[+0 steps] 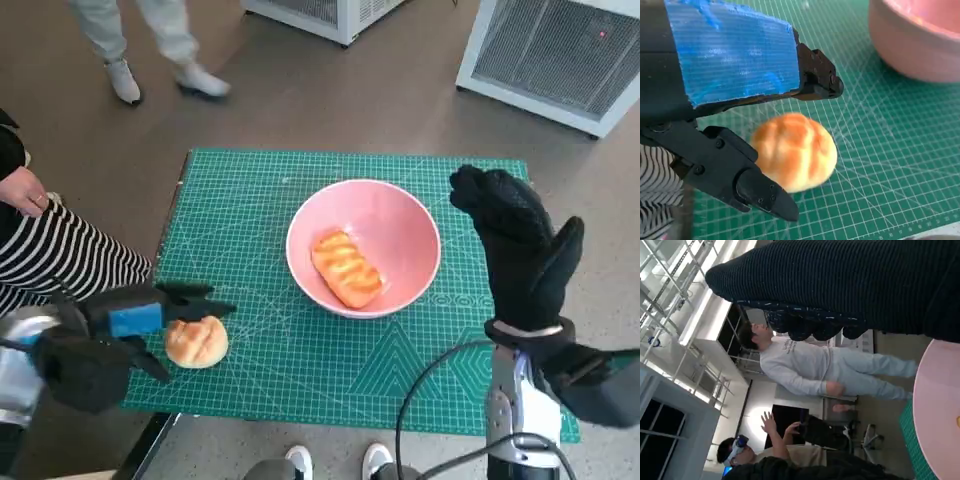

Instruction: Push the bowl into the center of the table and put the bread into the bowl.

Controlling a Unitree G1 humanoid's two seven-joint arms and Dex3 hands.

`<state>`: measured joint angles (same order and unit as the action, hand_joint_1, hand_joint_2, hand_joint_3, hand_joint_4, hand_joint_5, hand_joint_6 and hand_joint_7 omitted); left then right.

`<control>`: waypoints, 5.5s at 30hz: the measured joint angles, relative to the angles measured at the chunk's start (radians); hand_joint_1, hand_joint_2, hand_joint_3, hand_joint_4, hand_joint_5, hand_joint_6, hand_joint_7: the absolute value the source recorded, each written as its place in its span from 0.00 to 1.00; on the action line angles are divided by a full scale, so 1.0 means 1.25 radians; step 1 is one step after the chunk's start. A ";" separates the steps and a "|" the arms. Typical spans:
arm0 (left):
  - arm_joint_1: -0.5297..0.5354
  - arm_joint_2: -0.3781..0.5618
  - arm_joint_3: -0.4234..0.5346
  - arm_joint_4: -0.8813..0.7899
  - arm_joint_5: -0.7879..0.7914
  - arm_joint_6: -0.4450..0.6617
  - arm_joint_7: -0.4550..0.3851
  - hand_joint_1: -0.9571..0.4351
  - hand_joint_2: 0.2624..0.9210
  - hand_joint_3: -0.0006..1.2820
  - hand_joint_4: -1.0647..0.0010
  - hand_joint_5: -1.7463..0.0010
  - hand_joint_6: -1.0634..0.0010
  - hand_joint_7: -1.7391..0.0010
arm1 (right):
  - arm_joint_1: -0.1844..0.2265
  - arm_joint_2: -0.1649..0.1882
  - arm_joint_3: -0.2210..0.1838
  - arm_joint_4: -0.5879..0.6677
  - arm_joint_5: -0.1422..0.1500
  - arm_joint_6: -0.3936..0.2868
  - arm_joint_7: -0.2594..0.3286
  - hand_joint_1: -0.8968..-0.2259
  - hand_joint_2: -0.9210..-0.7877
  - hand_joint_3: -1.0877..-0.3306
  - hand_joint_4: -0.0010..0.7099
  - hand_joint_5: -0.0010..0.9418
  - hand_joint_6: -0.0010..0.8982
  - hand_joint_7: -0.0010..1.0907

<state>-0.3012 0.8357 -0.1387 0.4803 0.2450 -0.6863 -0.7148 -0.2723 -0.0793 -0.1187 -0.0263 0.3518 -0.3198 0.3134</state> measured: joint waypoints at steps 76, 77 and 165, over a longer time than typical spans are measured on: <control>-0.555 -0.381 -0.117 0.049 0.027 0.037 0.153 0.69 1.00 0.02 0.34 0.34 0.33 0.39 | 0.022 0.001 -0.007 0.021 -0.020 -0.052 -0.005 0.35 0.00 0.58 0.23 0.01 0.05 0.43; -0.563 -0.391 -0.124 0.069 0.036 0.034 0.158 0.69 1.00 0.02 0.34 0.34 0.33 0.39 | 0.024 0.001 -0.007 0.019 -0.021 -0.052 -0.005 0.35 0.00 0.58 0.24 0.01 0.05 0.43; -0.249 -0.635 0.170 -0.178 -0.451 0.256 0.235 0.19 1.00 0.37 1.00 0.77 1.00 0.66 | -0.185 -0.056 -0.004 0.054 -0.058 0.017 -0.047 0.35 0.00 0.58 0.23 0.00 0.10 0.46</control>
<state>-0.6130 0.0422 0.0742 0.2580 -0.3186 -0.3667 -0.4206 -0.5038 -0.1499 -0.1233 0.0411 0.2797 -0.2989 0.2549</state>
